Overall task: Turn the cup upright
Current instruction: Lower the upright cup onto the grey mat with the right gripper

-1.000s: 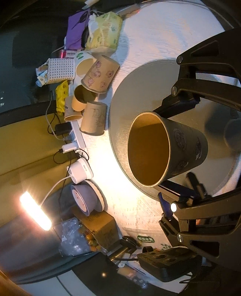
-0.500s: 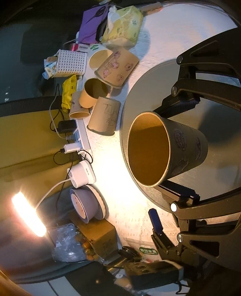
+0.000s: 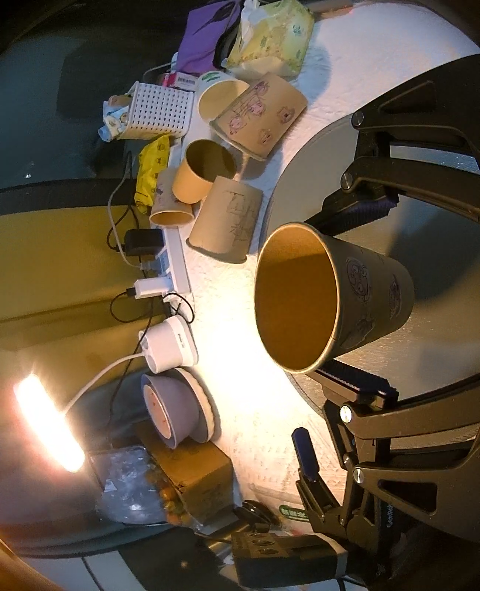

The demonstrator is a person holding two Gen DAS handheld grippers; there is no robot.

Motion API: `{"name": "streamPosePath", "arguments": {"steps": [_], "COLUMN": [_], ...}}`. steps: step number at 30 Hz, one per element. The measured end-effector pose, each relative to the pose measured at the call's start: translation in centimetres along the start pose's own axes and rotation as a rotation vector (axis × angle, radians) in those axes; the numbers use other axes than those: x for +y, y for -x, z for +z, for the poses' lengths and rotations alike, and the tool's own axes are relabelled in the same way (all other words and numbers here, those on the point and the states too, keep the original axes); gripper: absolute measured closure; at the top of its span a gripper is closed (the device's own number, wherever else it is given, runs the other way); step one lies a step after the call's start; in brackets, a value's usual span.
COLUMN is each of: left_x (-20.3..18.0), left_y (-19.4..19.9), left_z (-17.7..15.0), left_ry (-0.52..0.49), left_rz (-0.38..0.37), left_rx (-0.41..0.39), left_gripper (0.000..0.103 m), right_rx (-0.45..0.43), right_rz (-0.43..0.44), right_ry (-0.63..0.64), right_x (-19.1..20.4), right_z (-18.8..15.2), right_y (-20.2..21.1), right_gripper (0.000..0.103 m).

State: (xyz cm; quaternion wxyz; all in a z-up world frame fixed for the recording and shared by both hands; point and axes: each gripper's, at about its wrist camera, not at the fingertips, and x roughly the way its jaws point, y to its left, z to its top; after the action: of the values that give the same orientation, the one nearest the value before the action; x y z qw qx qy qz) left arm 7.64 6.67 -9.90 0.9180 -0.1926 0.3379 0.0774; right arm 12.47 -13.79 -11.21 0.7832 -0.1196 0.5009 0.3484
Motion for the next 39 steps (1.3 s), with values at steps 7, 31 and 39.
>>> {"name": "streamPosePath", "arguments": {"steps": [7, 31, 39], "left_x": [-0.2, -1.8, -2.5], "left_y": [-0.2, 0.8, 1.9], "left_z": [0.0, -0.7, -1.1], "left_ry": [-0.006, -0.051, -0.065], "left_rz": [0.002, -0.001, -0.009], "left_rx": [0.009, 0.004, -0.008], "left_gripper": [0.020, 0.020, 0.020], "right_rx": [-0.019, -0.028, -0.026], "right_rz": [-0.011, -0.095, -0.114], "right_ry": [-0.010, 0.015, 0.023], "right_x": [-0.3, -0.1, 0.3], "right_z": [-0.4, -3.0, -3.4], "right_y": [-0.7, -0.3, 0.5], "right_gripper": [0.034, 0.034, 0.030]}}
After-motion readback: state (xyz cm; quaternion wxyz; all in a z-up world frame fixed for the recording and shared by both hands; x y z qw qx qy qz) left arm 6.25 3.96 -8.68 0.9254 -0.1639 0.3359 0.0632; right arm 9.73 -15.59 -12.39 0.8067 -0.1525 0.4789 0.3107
